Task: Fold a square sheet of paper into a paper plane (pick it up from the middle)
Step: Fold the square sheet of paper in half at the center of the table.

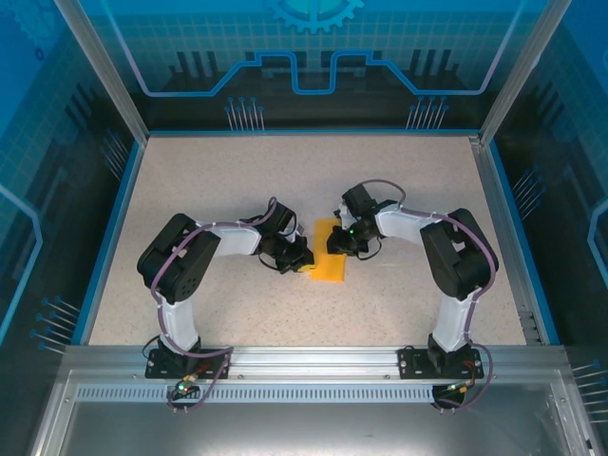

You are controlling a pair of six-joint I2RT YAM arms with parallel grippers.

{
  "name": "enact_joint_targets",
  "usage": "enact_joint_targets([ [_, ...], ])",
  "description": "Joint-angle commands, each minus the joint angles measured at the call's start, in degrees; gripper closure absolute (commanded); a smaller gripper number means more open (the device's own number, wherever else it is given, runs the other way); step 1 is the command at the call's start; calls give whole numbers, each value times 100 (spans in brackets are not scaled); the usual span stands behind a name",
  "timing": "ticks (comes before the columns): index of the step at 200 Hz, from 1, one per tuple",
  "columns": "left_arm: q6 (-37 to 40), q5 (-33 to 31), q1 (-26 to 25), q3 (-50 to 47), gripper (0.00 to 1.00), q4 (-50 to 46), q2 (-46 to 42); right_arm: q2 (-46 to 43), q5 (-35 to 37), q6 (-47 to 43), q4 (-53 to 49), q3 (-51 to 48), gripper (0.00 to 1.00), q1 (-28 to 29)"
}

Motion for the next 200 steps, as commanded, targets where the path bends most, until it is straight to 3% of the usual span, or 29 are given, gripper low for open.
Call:
enact_joint_targets([
  [1,68,-560,-118,-133,100,-740,398,124,-217,-223,212,-102,79,-169],
  [86,76,-567,-137,-170,100,-774,441,154,-232,-202,362,-227,79,-458],
  [140,95,-565,-140,-152,100,-789,441,-206,-806,25,829,-235,79,-383],
  [200,138,-594,-149,-126,100,-870,449,201,-690,132,1080,-215,79,-568],
])
